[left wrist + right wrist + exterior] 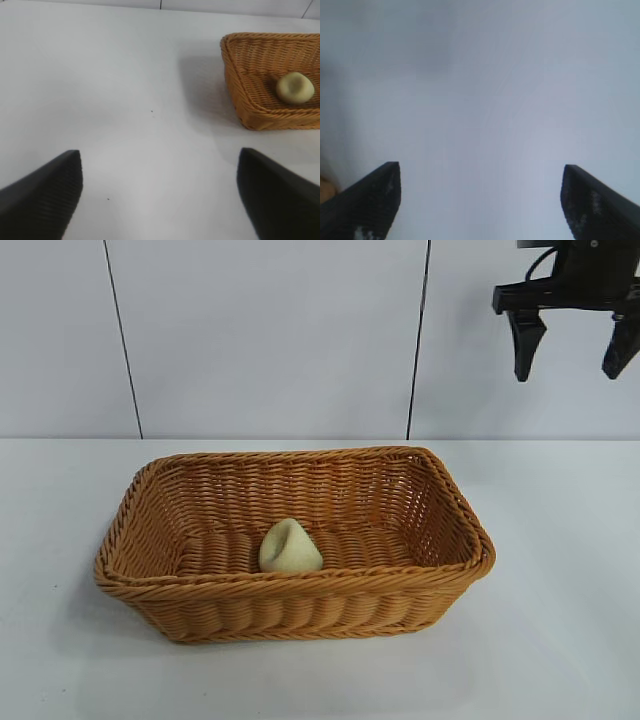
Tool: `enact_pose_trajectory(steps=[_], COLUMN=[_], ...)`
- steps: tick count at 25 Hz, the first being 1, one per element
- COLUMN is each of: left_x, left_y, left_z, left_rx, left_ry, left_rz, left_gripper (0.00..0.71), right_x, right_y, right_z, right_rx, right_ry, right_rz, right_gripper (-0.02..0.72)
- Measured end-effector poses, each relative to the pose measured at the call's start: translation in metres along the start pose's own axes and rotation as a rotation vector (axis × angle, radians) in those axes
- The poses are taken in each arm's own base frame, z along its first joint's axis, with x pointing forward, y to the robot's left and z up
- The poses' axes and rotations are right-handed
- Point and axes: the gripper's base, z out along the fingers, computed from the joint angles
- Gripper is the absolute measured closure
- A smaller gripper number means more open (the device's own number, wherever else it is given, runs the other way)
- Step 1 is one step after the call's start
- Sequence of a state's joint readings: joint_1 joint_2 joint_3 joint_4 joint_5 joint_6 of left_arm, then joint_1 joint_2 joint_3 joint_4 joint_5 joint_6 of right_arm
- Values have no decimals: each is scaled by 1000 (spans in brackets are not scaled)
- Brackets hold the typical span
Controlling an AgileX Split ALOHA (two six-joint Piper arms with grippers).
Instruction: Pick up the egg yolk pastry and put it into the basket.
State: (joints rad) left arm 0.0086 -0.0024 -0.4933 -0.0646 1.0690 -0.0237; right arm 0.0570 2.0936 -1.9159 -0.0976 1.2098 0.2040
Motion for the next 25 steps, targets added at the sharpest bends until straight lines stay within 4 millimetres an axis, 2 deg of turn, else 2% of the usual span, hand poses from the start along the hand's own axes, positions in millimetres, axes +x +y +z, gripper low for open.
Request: enact_pose_trajectory(steps=[3, 9, 13, 18, 25], left_x=[0, 0, 0, 0, 0], left_y=[0, 0, 0, 0, 0], left_z=[0, 0, 0, 0, 0], left_rx=[0, 0, 0, 0, 0], left_ry=[0, 0, 0, 0, 0], left_rz=[0, 0, 0, 0, 0], left_gripper=[101, 101, 101, 101, 101], right_x=[0, 1, 12, 53, 143], right_y=[-4, 2, 0, -7, -24], right_z=[0, -1, -6, -19, -47], right_rx=[-13, -73, -76, -68, -63], right_ry=[4, 13, 34, 107, 205], right_rz=[-11, -12, -31, -41, -77], right_gripper=[78, 78, 78, 78, 78])
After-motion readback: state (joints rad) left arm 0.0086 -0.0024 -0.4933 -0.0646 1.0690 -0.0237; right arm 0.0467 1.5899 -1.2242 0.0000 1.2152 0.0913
